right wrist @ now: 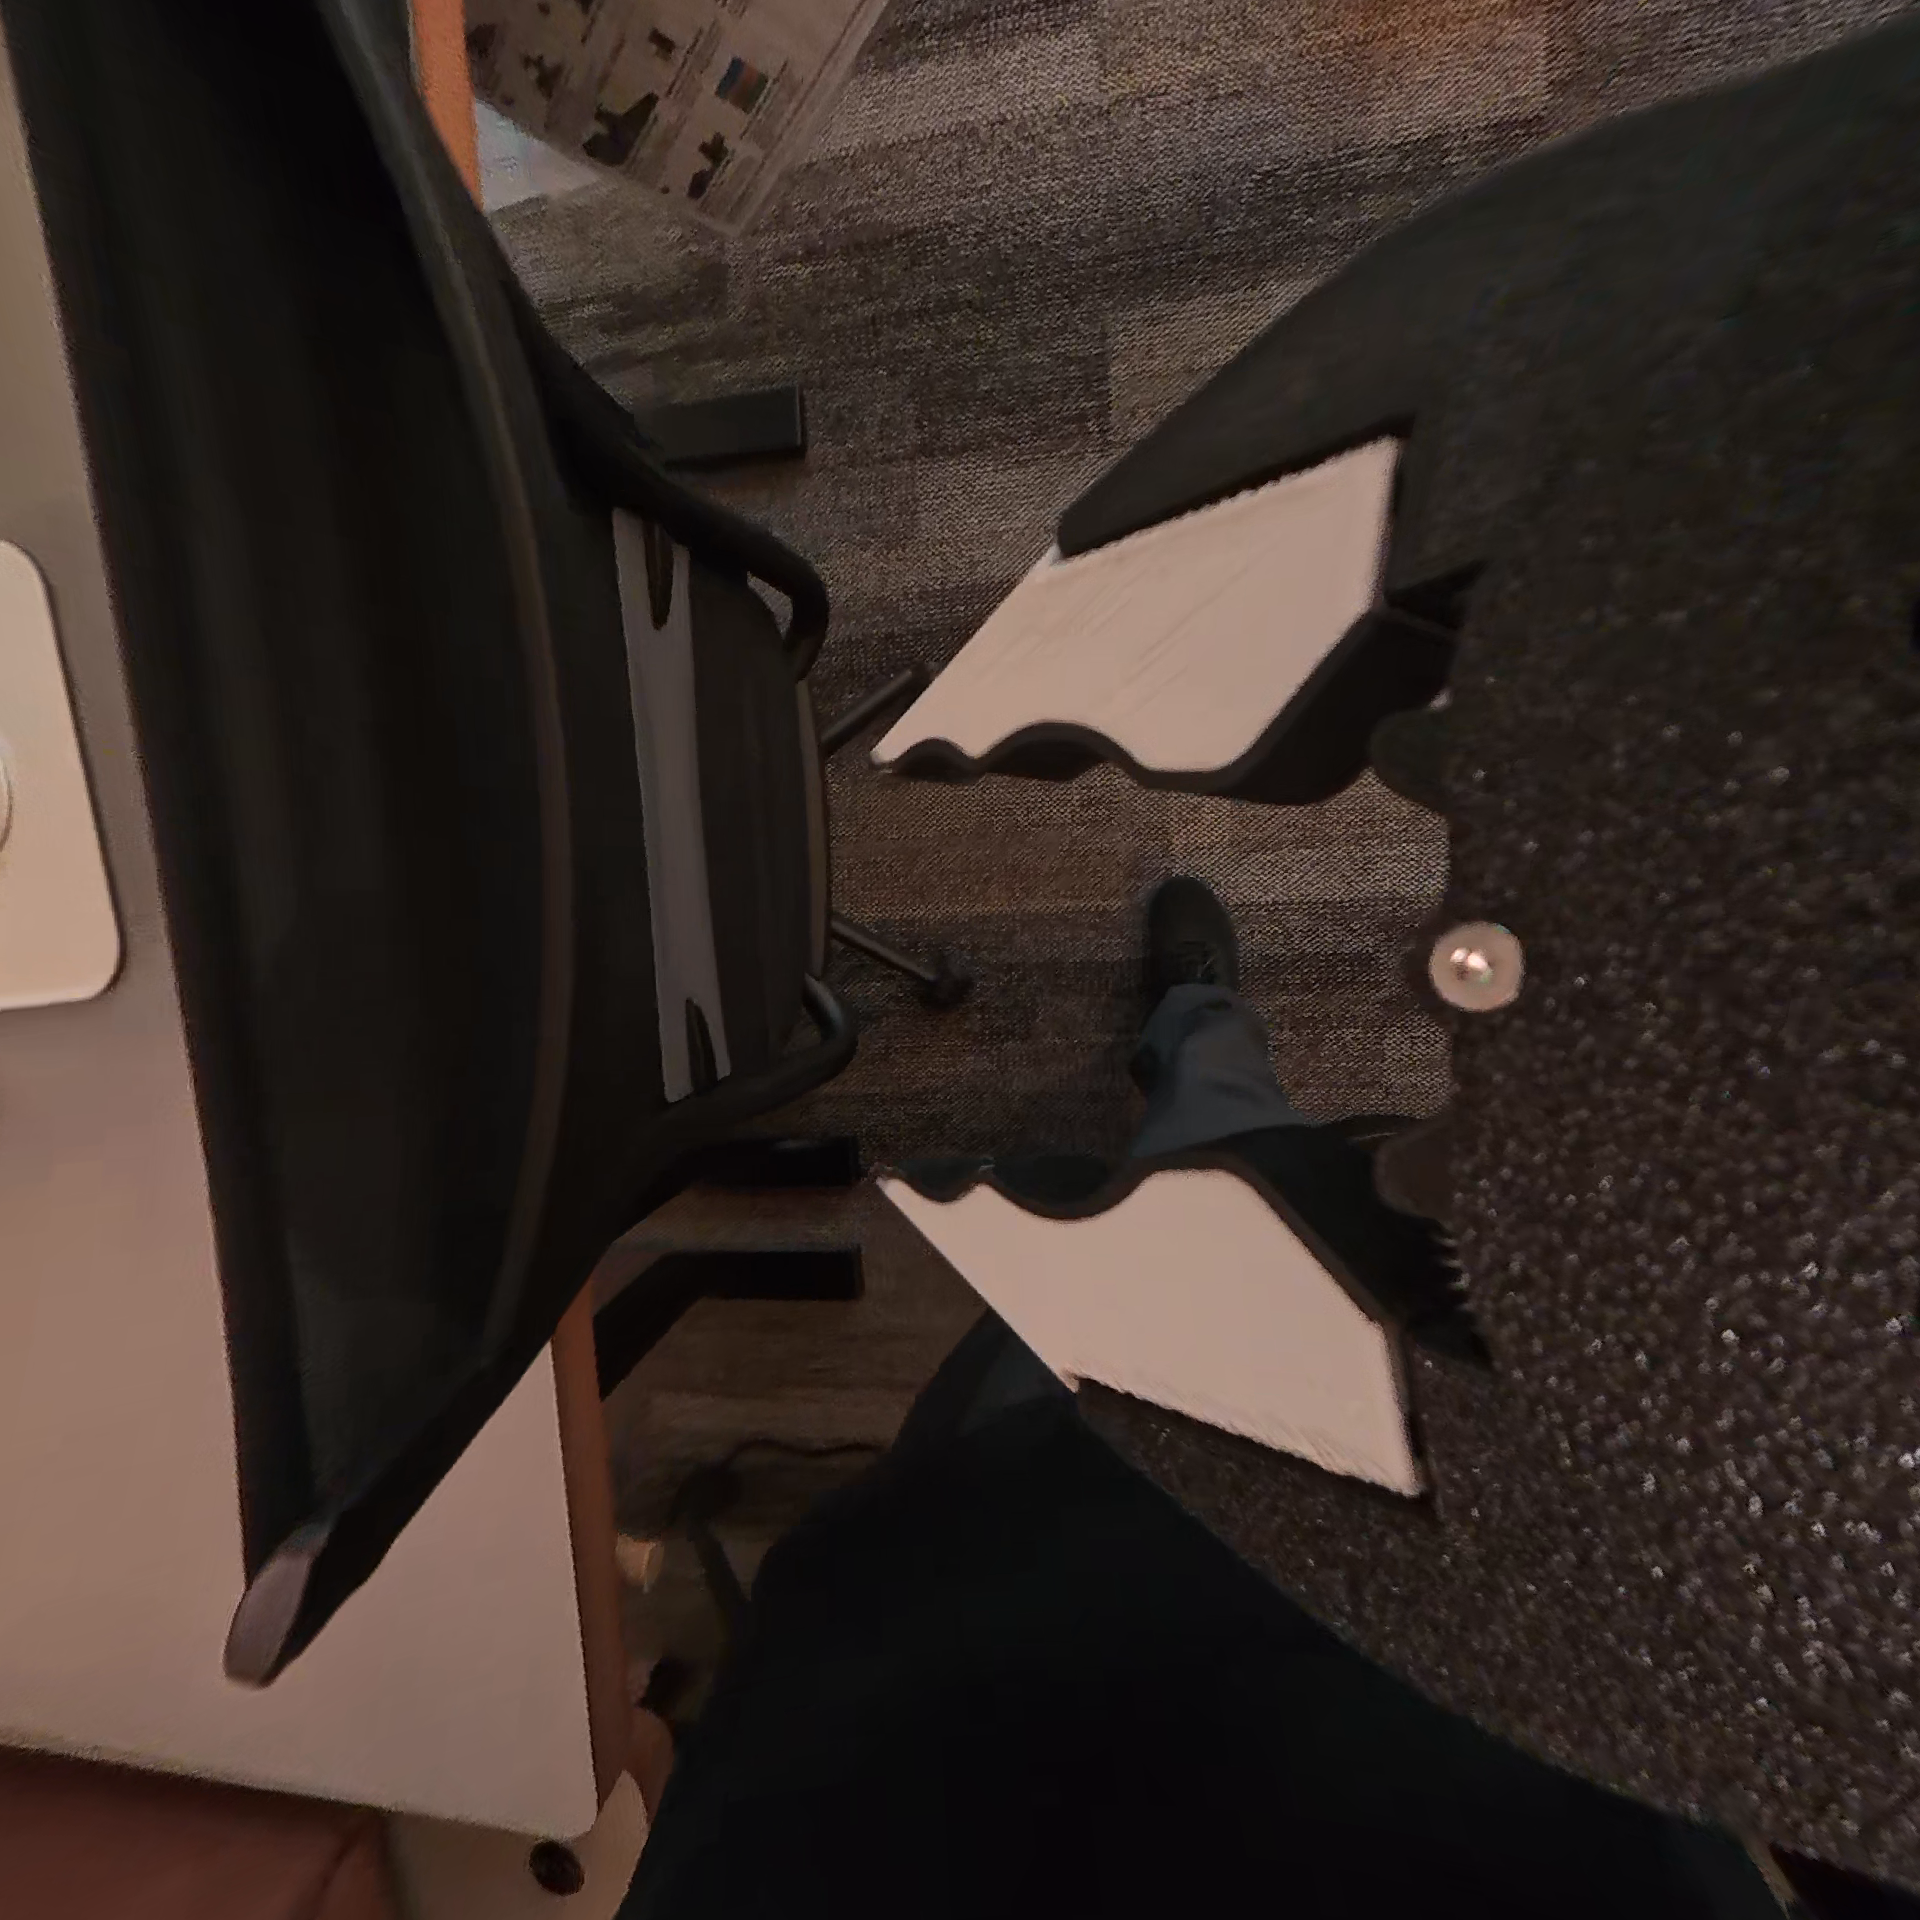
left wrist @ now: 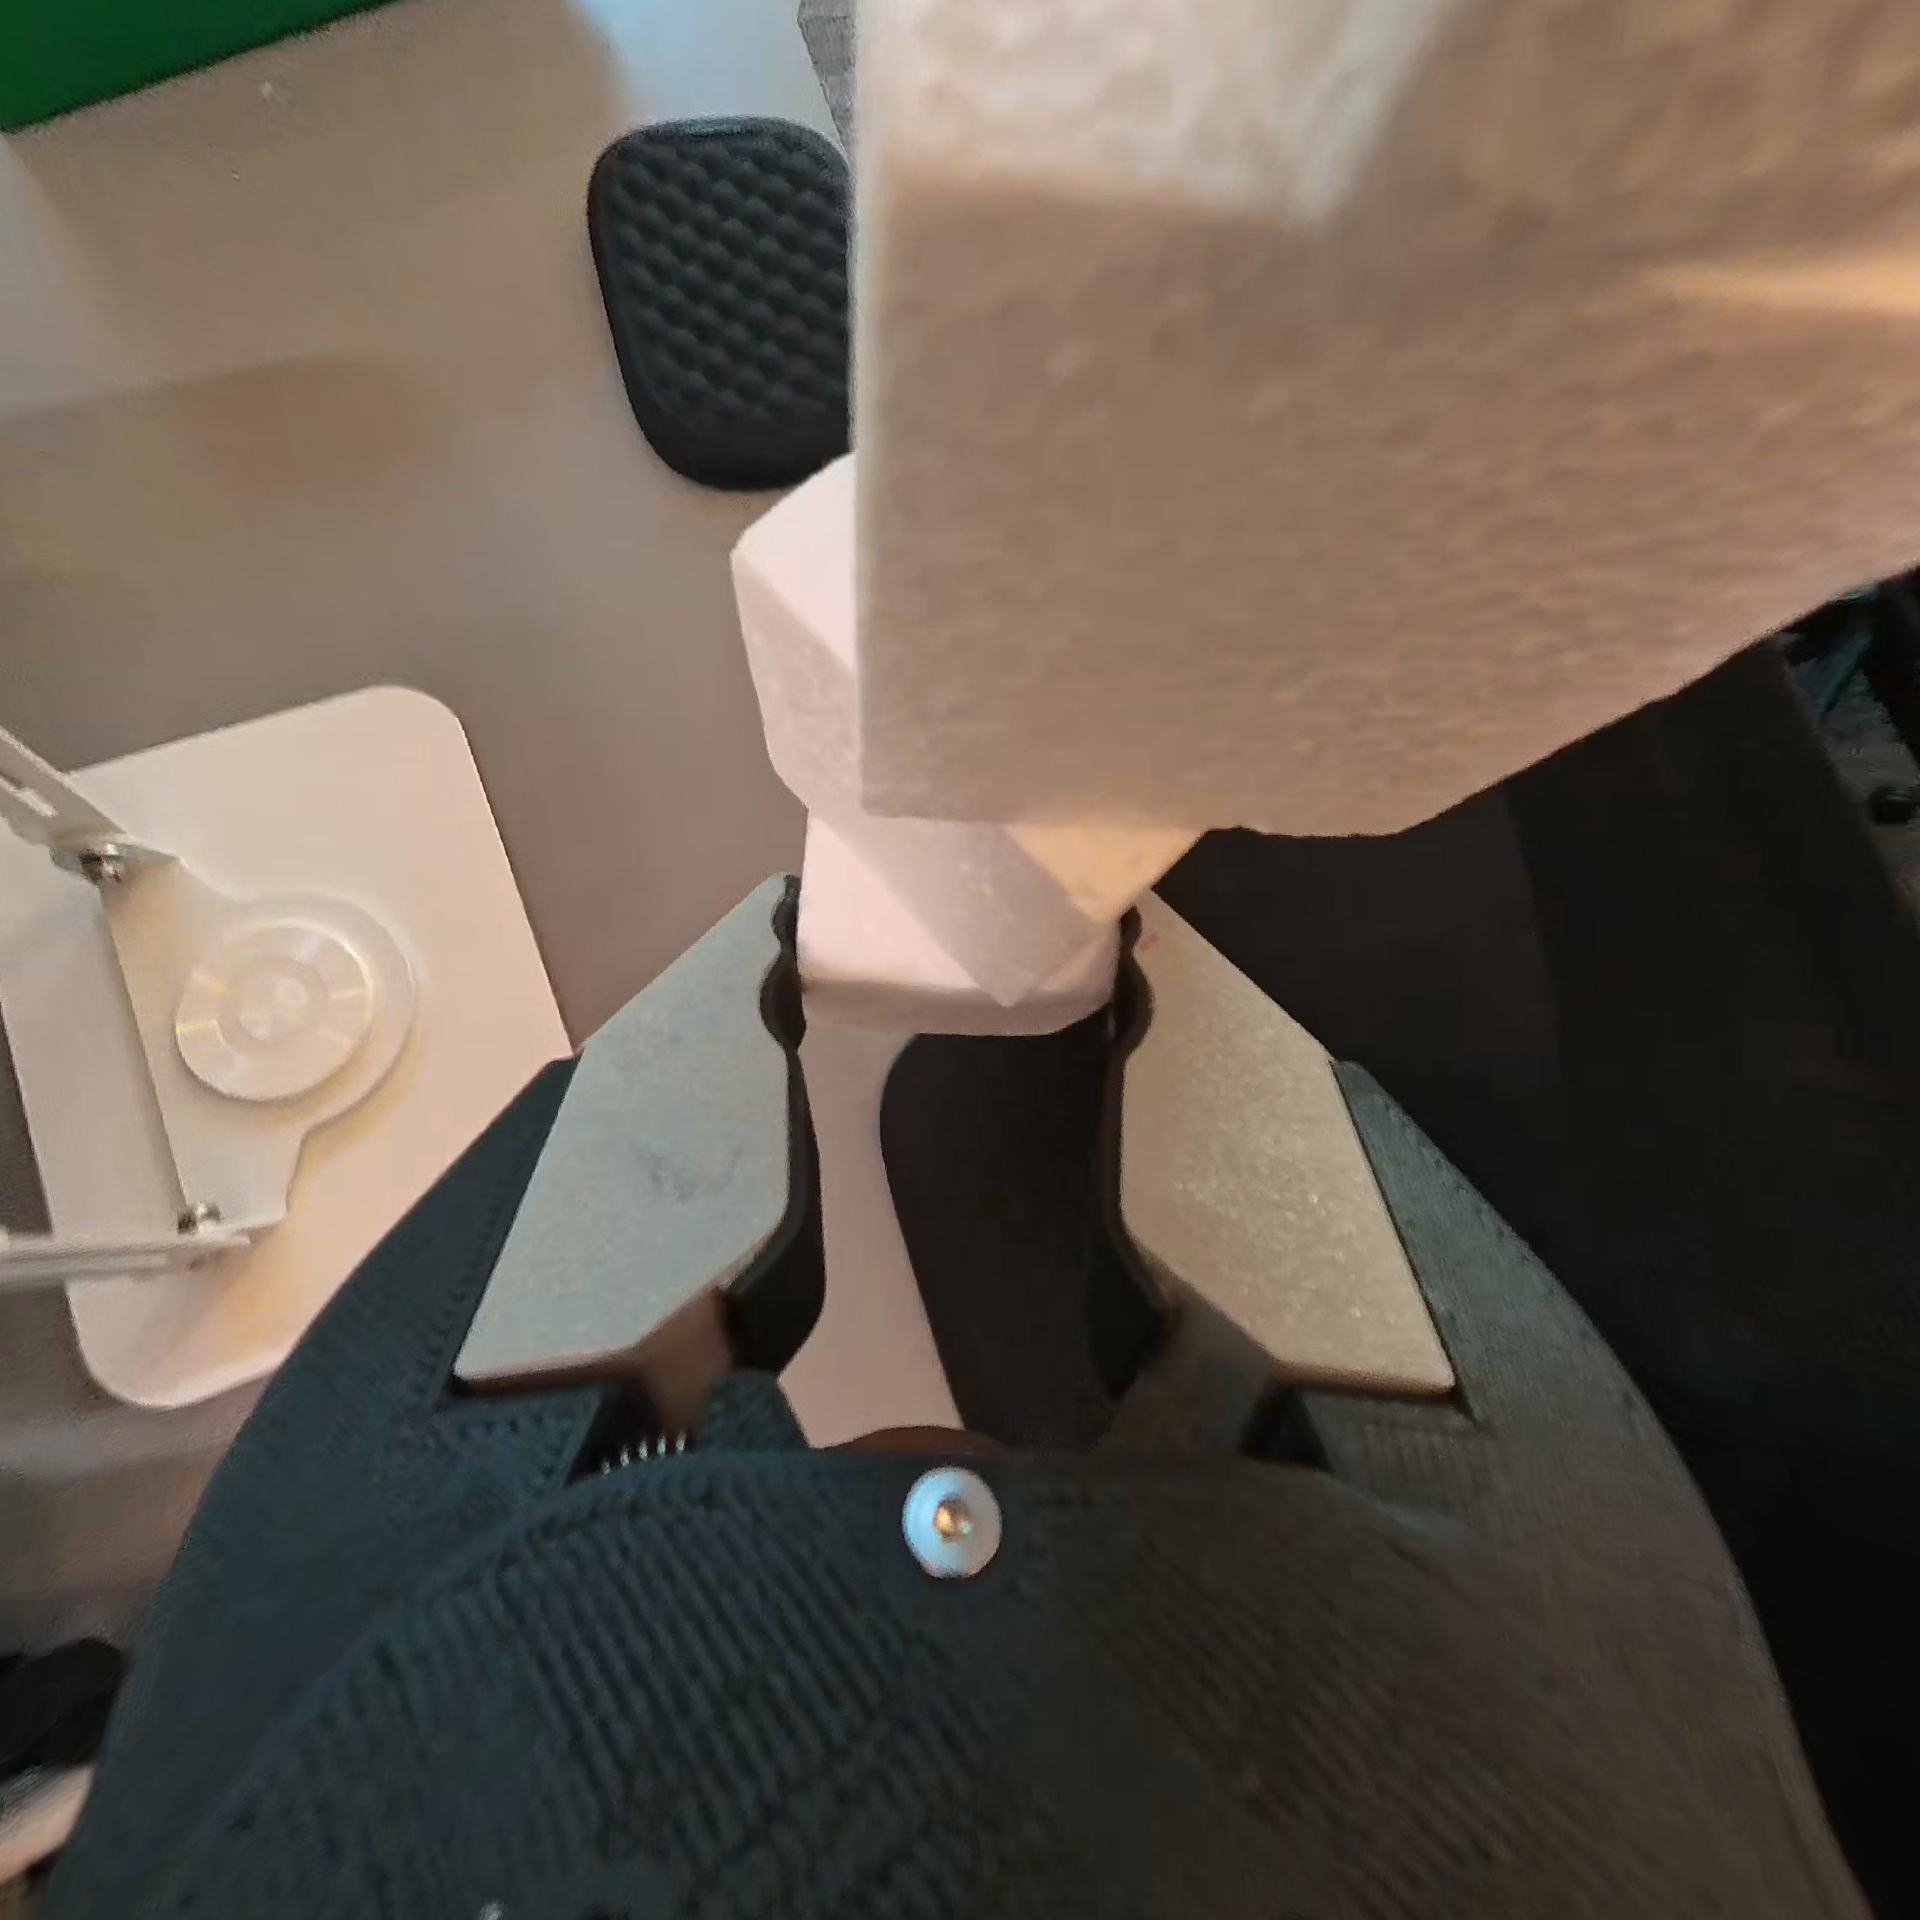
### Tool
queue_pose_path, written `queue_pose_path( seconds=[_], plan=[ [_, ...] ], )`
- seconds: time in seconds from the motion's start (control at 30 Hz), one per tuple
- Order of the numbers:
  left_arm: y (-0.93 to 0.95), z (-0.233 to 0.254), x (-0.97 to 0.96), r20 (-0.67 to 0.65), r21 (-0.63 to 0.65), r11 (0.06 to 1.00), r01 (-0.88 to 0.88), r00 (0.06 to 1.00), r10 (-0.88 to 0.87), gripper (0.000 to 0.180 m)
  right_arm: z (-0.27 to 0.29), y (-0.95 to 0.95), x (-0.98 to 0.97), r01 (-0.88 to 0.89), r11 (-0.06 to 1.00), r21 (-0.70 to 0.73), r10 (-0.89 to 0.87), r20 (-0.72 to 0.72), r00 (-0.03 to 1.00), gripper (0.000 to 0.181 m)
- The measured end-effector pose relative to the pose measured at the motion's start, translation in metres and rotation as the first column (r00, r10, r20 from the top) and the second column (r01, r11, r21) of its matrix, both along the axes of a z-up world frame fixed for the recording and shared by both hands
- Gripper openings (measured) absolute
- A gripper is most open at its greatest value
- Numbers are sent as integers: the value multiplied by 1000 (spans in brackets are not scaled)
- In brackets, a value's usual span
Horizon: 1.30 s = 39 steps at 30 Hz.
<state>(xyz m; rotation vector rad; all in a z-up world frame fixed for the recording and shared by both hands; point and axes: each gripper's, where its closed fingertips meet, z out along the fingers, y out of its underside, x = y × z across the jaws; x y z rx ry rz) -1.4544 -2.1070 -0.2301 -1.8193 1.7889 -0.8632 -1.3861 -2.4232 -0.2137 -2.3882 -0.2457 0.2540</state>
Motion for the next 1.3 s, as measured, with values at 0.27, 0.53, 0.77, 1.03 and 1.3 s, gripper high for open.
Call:
queue_pose_path(
  seconds=[0.27,0.53,0.77,1.03,1.3],
  plan=[
    [19,11,86,1,22,999,-28,1000,28,57,-2,-26,89,30,999,-14,-31,-14,999,71],
    [49,12,165,-27,40,997,-63,998,65,57,-16,-63,174,70,996,-51,-73,-60,996,71],
    [84,16,238,-33,43,996,-76,996,78,57,-32,-84,232,132,987,-91,-141,-98,985,71],
    [141,14,350,35,-15,996,-89,995,90,57,-60,-61,295,193,973,-129,-211,-152,965,71],
    [201,11,475,176,-389,910,-144,958,227,57,-60,27,398,176,962,-211,-206,-128,970,72]
  ],
)
